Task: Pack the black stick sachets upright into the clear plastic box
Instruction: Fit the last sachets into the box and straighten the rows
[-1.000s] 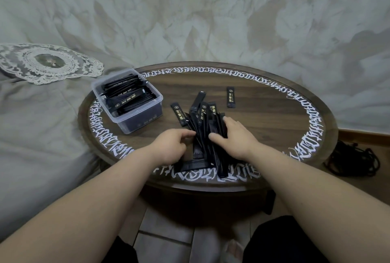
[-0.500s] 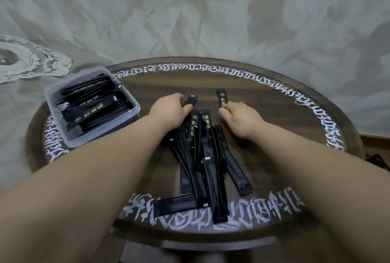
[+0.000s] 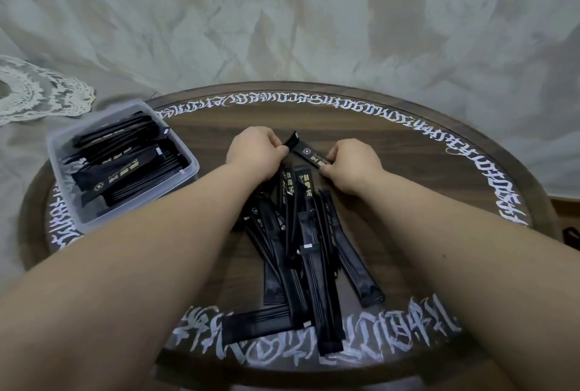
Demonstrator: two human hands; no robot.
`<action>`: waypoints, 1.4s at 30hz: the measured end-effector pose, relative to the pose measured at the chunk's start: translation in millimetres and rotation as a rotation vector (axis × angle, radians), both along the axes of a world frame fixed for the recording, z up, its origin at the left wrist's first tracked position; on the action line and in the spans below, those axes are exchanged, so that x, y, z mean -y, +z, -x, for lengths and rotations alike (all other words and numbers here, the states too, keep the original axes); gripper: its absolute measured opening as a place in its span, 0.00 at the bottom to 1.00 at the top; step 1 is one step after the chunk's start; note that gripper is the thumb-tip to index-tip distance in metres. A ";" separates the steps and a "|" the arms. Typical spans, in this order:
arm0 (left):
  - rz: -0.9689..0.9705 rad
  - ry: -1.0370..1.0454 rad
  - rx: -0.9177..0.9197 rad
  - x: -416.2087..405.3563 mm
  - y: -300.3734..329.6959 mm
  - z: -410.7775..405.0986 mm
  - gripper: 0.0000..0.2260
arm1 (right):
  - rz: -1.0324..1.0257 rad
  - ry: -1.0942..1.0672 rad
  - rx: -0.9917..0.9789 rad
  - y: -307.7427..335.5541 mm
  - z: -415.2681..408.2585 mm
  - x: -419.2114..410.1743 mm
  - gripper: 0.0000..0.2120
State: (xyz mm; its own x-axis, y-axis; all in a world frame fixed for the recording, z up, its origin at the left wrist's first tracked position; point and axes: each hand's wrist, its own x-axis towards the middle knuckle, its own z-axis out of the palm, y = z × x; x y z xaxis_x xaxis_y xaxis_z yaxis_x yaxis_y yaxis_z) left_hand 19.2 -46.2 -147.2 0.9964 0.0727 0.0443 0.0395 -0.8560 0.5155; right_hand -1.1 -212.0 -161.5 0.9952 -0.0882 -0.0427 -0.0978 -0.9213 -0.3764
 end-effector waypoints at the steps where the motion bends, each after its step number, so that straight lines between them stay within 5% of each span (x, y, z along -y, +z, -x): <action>1: 0.028 0.026 0.055 -1.0 2.7 2.0 0.04 | -0.006 -0.008 -0.014 0.2 0.4 0.4 0.09; 5: 0.166 0.090 0.226 -9.3 25.3 18.2 0.04 | 0.029 -0.005 -0.045 -1.8 5.3 -0.7 0.08; 8: 0.167 0.104 0.232 -18.8 38.6 43.2 0.06 | 0.031 -0.024 -0.024 0.3 18.4 2.7 0.16; 17: 0.255 0.023 -0.219 -29.2 12.6 126.4 0.14 | 0.197 0.062 0.039 2.6 78.1 7.6 0.15; 22: -0.013 -0.098 -0.155 -43.3 23.5 145.6 0.16 | 0.148 0.111 0.007 6.9 104.5 16.3 0.15; 27: -0.355 -0.435 -0.429 -59.4 27.8 177.7 0.28 | 0.018 0.103 -0.052 14.5 136.5 5.9 0.30; 30: -0.372 -0.449 -0.377 -61.4 18.1 181.4 0.20 | 0.066 0.103 -0.176 20.2 156.8 -6.6 0.45; 35: -0.325 -0.470 -0.140 -51.6 8.2 180.5 0.10 | 0.170 0.094 -0.257 22.6 175.1 -26.4 0.56; 39: -0.166 -0.366 -0.008 -41.4 -5.9 180.7 0.13 | 0.183 0.138 -0.244 16.3 174.1 -33.5 0.57; 42: -0.222 -0.311 0.113 -46.2 -11.1 177.2 0.25 | 0.172 0.179 -0.209 14.3 170.2 -31.9 0.47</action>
